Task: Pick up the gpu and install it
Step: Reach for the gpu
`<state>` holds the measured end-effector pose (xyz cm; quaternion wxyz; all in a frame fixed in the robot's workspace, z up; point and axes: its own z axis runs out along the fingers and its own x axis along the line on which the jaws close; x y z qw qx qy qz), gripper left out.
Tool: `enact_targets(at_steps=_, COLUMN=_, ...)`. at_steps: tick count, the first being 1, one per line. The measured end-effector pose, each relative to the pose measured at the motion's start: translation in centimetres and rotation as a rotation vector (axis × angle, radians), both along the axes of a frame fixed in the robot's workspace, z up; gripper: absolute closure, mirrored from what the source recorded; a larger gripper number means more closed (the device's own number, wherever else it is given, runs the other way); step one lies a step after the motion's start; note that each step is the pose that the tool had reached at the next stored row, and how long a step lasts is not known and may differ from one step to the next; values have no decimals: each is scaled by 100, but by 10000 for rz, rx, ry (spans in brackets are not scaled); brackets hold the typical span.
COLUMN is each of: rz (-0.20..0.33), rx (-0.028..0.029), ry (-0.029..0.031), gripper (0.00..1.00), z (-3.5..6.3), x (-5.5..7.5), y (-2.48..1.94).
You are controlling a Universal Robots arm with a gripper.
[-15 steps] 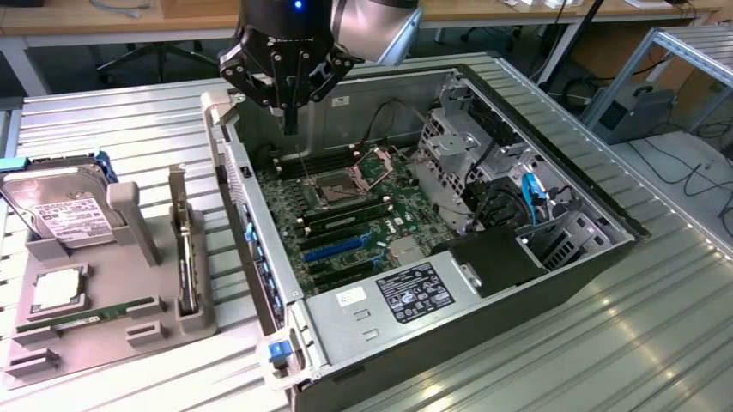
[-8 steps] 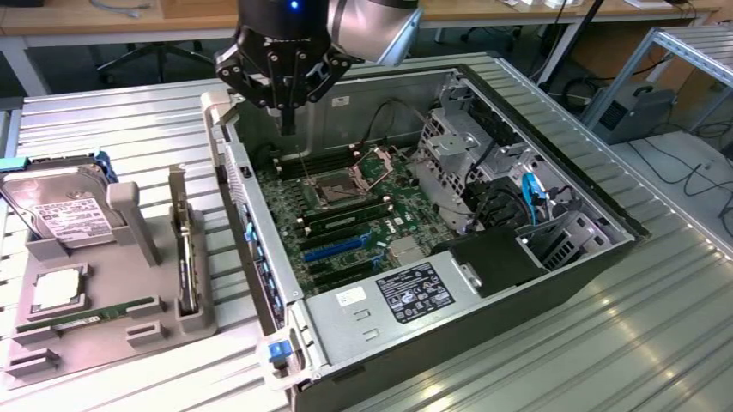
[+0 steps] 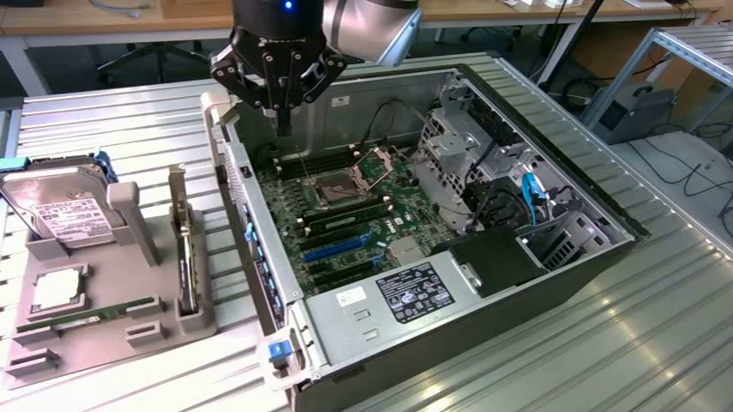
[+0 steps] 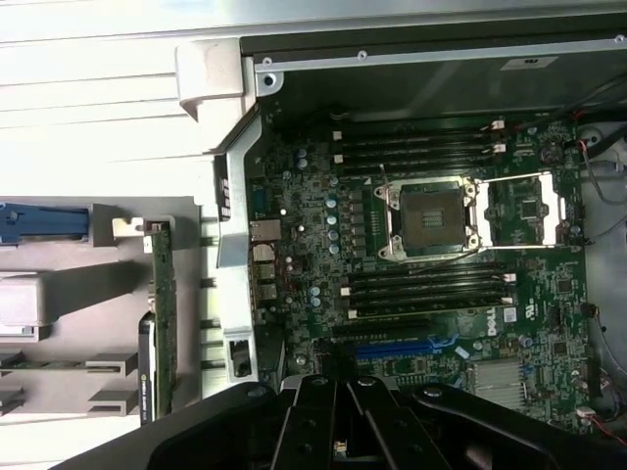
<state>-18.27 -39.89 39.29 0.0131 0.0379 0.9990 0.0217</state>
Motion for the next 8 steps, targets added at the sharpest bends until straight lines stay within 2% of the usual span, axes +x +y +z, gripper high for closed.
enact_targets(at_steps=8, rz=0, rx=0, ry=0, gripper=89, z=0, x=-37, y=0)
